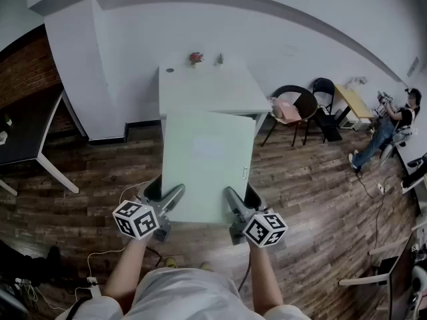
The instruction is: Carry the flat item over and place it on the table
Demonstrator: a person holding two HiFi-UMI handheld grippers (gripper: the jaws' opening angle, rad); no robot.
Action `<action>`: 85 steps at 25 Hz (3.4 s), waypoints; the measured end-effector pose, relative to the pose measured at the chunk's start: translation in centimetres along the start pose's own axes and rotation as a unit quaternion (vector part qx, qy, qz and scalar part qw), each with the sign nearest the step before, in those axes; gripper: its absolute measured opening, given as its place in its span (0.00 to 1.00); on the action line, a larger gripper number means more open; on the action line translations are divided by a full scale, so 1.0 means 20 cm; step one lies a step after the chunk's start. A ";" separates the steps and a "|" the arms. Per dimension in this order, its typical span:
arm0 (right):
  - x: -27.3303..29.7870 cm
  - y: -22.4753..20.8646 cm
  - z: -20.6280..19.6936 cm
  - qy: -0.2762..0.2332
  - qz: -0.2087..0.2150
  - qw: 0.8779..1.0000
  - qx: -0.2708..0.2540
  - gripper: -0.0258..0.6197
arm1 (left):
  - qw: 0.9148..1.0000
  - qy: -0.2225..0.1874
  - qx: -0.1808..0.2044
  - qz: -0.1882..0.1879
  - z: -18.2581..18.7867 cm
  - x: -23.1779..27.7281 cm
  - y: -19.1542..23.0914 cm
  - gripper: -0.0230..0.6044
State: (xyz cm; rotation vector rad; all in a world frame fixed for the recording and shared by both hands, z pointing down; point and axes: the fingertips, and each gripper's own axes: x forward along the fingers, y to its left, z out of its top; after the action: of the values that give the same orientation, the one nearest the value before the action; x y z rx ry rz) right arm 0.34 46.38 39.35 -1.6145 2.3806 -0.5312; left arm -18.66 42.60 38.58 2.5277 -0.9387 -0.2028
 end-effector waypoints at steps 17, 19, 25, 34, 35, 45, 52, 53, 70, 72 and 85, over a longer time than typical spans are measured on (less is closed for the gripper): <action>0.03 0.07 -0.01 -0.011 -0.012 1.000 0.001 0.52 | 1.000 -0.003 -0.007 -0.008 0.03 -0.05 0.06 0.58; 0.05 0.10 -0.02 -0.012 -0.015 1.000 -0.001 0.52 | 1.000 -0.003 -0.008 -0.009 0.04 -0.07 0.09 0.58; 0.10 0.16 -0.09 -0.019 -0.029 0.999 -0.002 0.52 | 1.000 0.002 -0.012 -0.021 0.04 -0.13 0.18 0.58; 0.23 0.11 -0.12 -0.027 -0.047 0.999 0.000 0.52 | 0.999 0.014 -0.011 -0.034 0.05 -0.01 0.32 0.58; 0.25 0.08 -0.12 -0.028 -0.048 0.998 0.001 0.52 | 0.999 0.015 -0.012 -0.035 0.05 0.01 0.34 0.58; 0.57 -0.24 -0.02 -0.023 -0.047 0.999 0.008 0.52 | 0.999 0.022 -0.014 -0.028 0.11 0.43 0.52 0.58; 0.83 -0.60 0.12 -0.011 -0.042 0.999 0.013 0.52 | 0.999 0.027 -0.022 -0.015 0.14 0.86 0.63 0.58; 0.87 -0.66 0.15 -0.009 -0.040 0.999 0.015 0.52 | 0.999 0.027 -0.023 -0.013 0.14 0.93 0.65 0.58; 1.38 -1.30 0.45 0.000 -0.001 1.000 0.021 0.52 | 0.999 0.013 -0.011 0.028 0.27 1.70 0.82 0.58; 1.43 -1.33 0.46 -0.001 0.000 1.000 0.020 0.52 | 0.999 0.012 -0.010 0.028 0.29 1.75 0.85 0.58; 1.93 -1.62 0.57 0.005 -0.014 1.000 0.017 0.52 | 0.999 0.018 -0.023 0.017 0.42 2.22 1.22 0.58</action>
State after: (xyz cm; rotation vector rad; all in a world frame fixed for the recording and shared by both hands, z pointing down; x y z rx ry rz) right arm 17.64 -2.24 43.24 -1.6376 2.3460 -0.5845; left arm -1.59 -5.66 42.61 2.4626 -0.9523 -0.1667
